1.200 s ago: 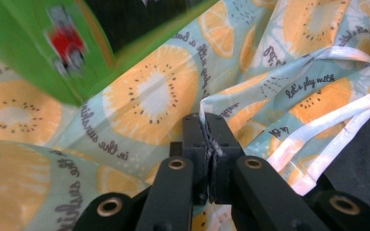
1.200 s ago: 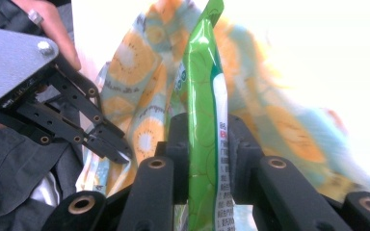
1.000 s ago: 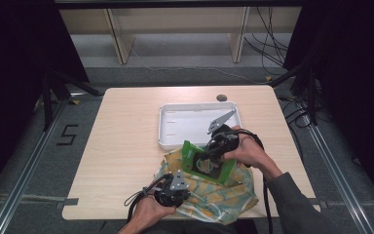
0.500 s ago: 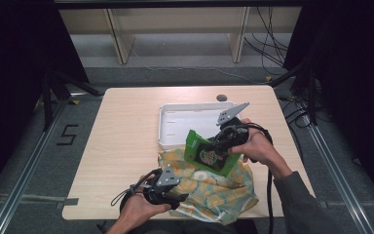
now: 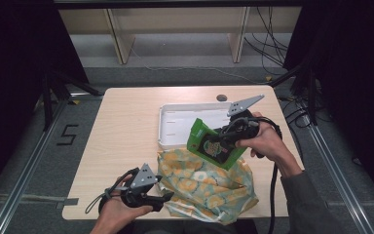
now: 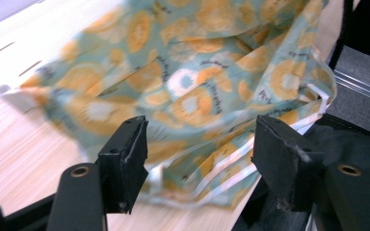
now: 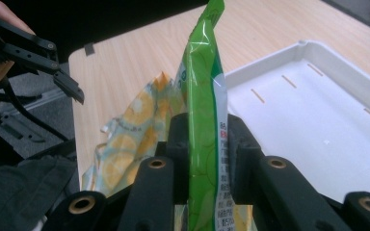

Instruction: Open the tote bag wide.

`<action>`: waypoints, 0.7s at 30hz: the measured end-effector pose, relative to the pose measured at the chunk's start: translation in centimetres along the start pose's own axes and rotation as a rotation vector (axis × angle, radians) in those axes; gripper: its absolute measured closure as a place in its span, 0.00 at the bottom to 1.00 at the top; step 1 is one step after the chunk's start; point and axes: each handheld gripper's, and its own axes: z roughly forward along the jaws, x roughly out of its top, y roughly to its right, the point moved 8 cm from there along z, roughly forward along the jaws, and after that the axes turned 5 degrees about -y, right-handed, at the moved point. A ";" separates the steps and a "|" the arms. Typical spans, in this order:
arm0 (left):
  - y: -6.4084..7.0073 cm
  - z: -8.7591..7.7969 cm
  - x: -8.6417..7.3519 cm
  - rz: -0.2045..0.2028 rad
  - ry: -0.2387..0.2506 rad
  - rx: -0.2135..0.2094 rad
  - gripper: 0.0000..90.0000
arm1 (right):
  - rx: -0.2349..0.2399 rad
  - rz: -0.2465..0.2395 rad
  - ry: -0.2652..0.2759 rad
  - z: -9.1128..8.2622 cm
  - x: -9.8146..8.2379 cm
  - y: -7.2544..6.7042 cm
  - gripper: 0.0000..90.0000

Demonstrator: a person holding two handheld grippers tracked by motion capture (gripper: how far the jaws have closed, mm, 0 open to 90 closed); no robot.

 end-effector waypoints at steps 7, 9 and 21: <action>-2.2 -1.0 -2.3 -0.049 -0.022 0.064 0.38 | -0.021 0.032 0.044 -1.6 0.5 0.4 0.84; -2.9 -1.1 -2.9 -0.021 -0.044 0.075 0.38 | -0.030 0.030 0.066 -1.9 0.7 0.7 0.84; -5.0 -0.7 -6.1 -0.104 -0.120 0.142 0.27 | -0.051 0.066 0.116 -3.4 0.8 2.0 0.84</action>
